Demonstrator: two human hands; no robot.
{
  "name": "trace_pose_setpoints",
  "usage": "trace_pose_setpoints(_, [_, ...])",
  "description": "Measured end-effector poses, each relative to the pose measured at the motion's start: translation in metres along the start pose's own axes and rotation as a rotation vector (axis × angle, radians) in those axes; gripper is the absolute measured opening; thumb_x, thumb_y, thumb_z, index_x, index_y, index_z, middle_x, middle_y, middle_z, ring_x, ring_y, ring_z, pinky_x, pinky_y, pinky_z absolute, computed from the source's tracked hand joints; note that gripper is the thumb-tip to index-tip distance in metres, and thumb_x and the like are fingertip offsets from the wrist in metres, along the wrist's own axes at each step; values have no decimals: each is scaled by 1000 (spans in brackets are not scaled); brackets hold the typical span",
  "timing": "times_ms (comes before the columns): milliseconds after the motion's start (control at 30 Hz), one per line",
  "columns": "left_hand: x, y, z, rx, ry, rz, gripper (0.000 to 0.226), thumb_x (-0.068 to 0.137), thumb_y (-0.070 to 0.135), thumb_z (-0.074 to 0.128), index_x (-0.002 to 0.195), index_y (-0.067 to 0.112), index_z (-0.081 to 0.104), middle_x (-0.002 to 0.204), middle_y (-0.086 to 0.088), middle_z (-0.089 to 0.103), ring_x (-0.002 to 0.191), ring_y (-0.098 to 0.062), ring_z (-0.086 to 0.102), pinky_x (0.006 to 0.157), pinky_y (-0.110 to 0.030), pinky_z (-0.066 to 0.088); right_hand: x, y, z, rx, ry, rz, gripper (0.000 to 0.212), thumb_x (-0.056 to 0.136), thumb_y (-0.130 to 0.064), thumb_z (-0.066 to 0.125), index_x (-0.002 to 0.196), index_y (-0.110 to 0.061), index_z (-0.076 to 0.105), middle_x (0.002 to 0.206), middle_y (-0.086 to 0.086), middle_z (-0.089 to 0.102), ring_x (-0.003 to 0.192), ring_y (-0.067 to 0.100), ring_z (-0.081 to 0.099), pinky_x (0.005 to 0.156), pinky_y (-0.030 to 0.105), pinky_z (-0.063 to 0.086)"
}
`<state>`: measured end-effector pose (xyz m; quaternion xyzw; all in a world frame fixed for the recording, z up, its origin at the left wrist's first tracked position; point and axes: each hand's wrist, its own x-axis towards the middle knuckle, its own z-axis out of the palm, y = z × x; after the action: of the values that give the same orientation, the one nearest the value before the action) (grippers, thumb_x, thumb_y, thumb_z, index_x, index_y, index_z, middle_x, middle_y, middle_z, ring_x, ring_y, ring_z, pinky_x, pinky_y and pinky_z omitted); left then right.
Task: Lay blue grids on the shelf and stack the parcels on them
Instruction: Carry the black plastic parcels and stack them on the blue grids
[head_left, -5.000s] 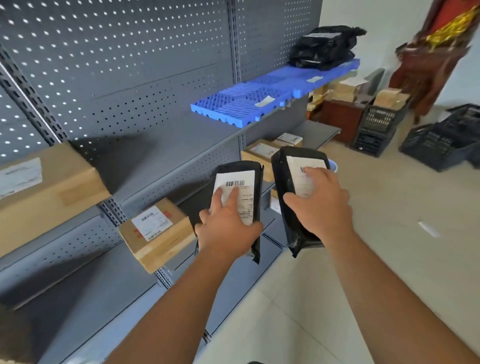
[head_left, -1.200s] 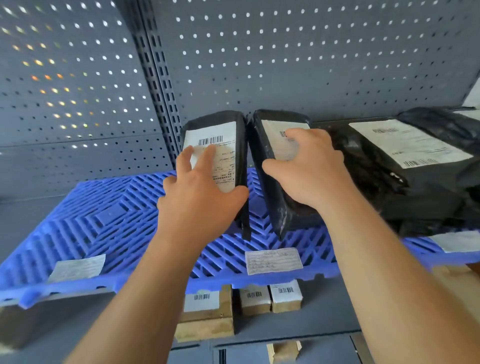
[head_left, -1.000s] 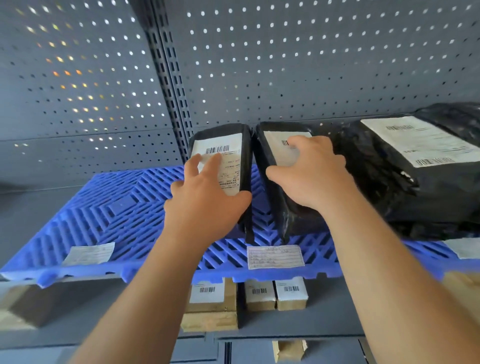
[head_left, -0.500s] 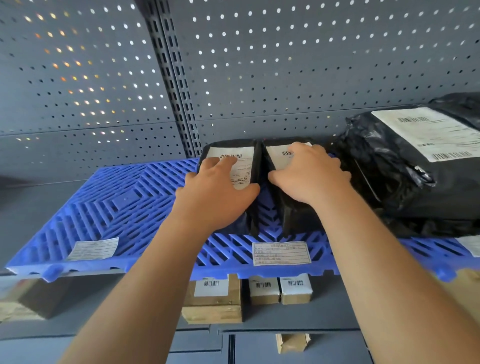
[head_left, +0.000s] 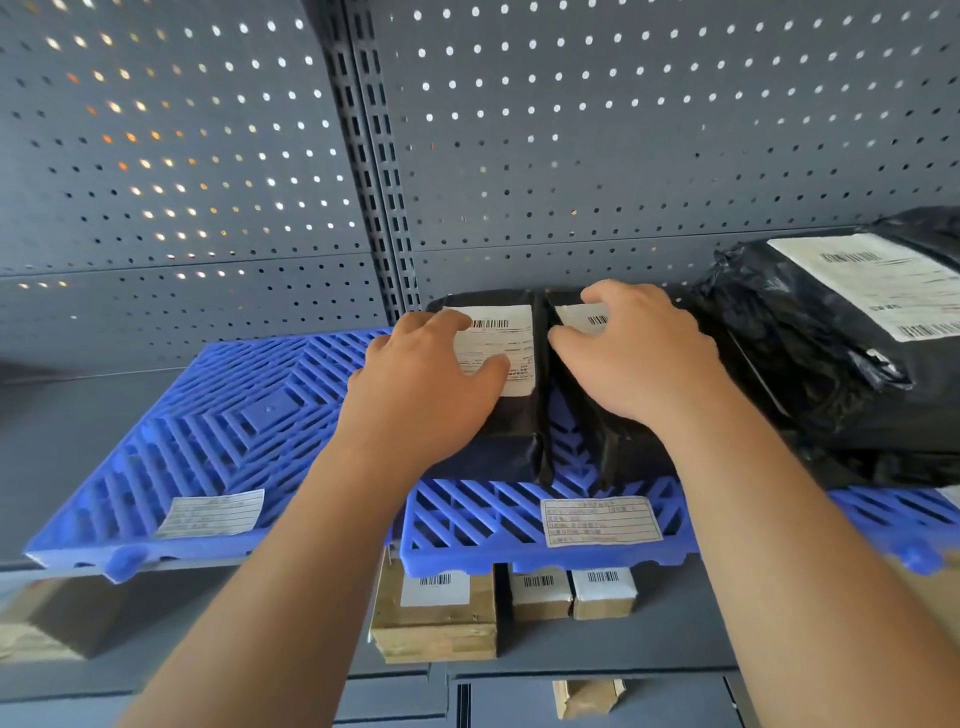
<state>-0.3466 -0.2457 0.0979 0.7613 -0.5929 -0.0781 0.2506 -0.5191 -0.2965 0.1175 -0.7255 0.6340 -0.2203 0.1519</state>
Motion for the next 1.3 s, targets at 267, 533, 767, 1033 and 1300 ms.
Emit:
trace_pose_setpoints(267, [-4, -13, -5, -102, 58, 58, 59, 89, 55, 57, 144, 35, 45, 142, 7, 48, 123, -26, 53, 96, -51, 52, -29, -21, 2, 12, 12, -16, 45, 91, -56, 53, 131, -35, 51, 138, -2, 49, 125, 31, 48, 105, 54, 38])
trace_pose_setpoints(533, [-27, -14, -14, -109, 163, 67, 53, 92, 47, 59, 142, 36, 47, 137, 9, 51, 116, -22, 56, 87, -40, 49, -43, -22, 4, 68, 26, -85, 52, 91, -53, 54, 139, -32, 49, 138, -1, 51, 129, 29, 47, 109, 51, 37])
trace_pose_setpoints(767, [-53, -7, -31, -87, 307, -36, 50, 94, 42, 59, 142, 36, 49, 141, 9, 52, 121, -15, 55, 84, -30, 38, -51, -29, 0, 90, -23, -242, 57, 91, -55, 54, 143, -31, 47, 142, 1, 49, 129, 29, 47, 108, 53, 38])
trace_pose_setpoints(1033, [-90, 9, -25, -23, 381, -165, 50, 92, 46, 57, 141, 37, 49, 141, 13, 53, 124, -16, 54, 91, -36, 47, -63, -16, -9, 208, -101, -404, 52, 92, -50, 57, 140, -30, 50, 138, 0, 51, 125, 26, 50, 106, 46, 40])
trace_pose_setpoints(1300, [-138, -10, -28, 53, 433, -318, 49, 90, 47, 57, 137, 37, 52, 138, 11, 56, 124, -19, 55, 96, -41, 49, -87, -34, 6, 284, -180, -574, 52, 93, -45, 58, 141, -26, 50, 136, 1, 52, 126, 23, 48, 107, 42, 40])
